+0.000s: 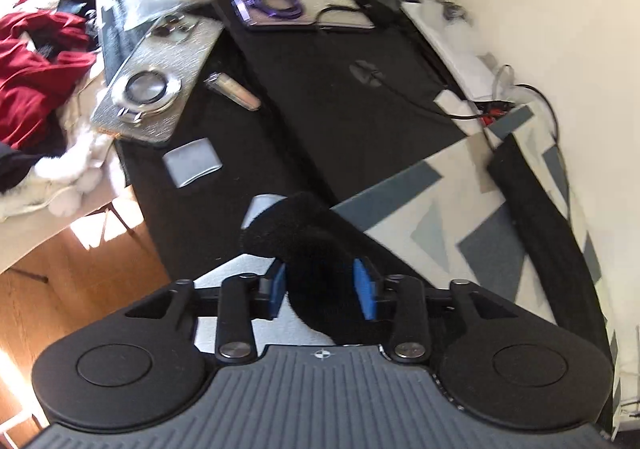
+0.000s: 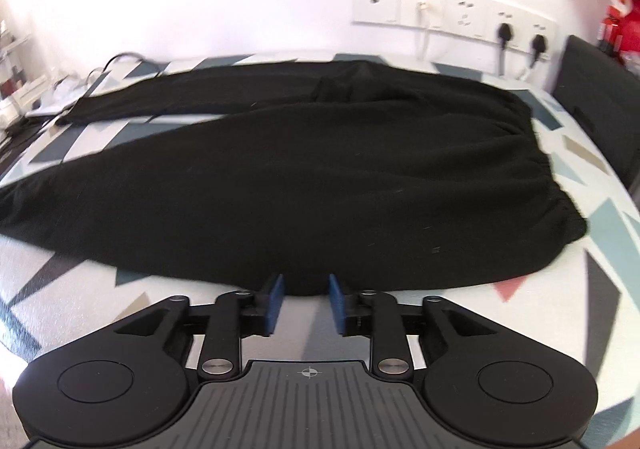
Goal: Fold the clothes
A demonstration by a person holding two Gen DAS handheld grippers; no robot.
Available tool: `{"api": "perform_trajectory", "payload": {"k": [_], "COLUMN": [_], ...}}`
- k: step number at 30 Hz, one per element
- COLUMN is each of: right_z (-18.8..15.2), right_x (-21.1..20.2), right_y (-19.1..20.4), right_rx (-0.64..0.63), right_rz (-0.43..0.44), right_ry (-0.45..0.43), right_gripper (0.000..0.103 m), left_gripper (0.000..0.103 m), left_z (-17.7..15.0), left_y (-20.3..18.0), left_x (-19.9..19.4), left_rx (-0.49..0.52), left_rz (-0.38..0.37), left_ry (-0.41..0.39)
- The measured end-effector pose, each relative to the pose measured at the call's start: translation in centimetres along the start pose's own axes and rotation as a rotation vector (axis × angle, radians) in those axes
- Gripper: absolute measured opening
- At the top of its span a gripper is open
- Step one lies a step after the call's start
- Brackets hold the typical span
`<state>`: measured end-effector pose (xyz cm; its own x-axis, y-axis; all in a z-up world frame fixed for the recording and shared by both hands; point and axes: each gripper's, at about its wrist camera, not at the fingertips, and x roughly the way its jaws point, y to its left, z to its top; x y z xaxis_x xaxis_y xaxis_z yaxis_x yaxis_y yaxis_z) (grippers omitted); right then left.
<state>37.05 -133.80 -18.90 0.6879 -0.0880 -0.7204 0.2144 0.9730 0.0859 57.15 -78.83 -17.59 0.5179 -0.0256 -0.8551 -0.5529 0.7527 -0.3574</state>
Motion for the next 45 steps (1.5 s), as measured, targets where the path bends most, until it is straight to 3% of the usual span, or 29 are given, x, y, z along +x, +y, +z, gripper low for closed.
{"api": "perform_trajectory", "payload": {"k": [2, 5, 9, 13, 16, 19, 24, 31, 34, 39, 45], "right_z": [0.1, 0.0, -0.1, -0.3, -0.1, 0.7, 2.3, 3.0, 2.8, 2.6, 2.5], "right_x": [-0.8, -2.0, -2.6, -2.0, -0.9, 0.7, 2.8, 4.1, 4.4, 4.9, 5.4], "right_y": [-1.1, -3.7, -8.8, -13.8, -15.9, -16.9, -16.6, -15.2, -14.7, -14.0, -13.2], "right_rx": [0.04, 0.136, 0.354, 0.577, 0.651, 0.637, 0.537, 0.364, 0.288, 0.206, 0.222], "right_rz": [-0.017, -0.056, -0.121, -0.181, -0.238, -0.27, -0.303, -0.283, -0.267, -0.247, -0.285], "right_ry": [-0.018, -0.041, -0.069, -0.097, -0.108, -0.099, -0.079, -0.071, -0.069, -0.062, -0.09], "right_gripper": [0.034, 0.039, 0.045, 0.045, 0.045, 0.045, 0.049, 0.08, 0.086, 0.102, 0.102], "left_gripper": [0.052, 0.056, 0.061, 0.063, 0.064, 0.065, 0.073, 0.094, 0.103, 0.103, 0.103], "left_z": [-0.1, -1.2, -3.5, -6.3, -8.4, -10.2, -12.6, -15.7, -16.4, -16.8, -17.2], "left_y": [-1.2, -2.4, -3.9, -4.8, -5.1, -5.7, -8.1, -12.0, -12.7, -13.2, -13.2], "left_x": [-0.2, -0.4, -0.6, -0.2, 0.0, 0.0, -0.6, 0.4, 0.8, 1.1, 1.0], "left_rx": [0.021, 0.037, 0.056, 0.035, -0.008, 0.003, 0.148, 0.381, 0.378, 0.345, 0.361], "left_rz": [-0.028, -0.094, -0.161, -0.154, -0.106, -0.057, 0.042, 0.197, 0.237, 0.255, 0.24], "left_ry": [-0.003, 0.032, 0.084, 0.163, 0.2, 0.22, 0.18, 0.169, 0.162, 0.15, 0.112]}}
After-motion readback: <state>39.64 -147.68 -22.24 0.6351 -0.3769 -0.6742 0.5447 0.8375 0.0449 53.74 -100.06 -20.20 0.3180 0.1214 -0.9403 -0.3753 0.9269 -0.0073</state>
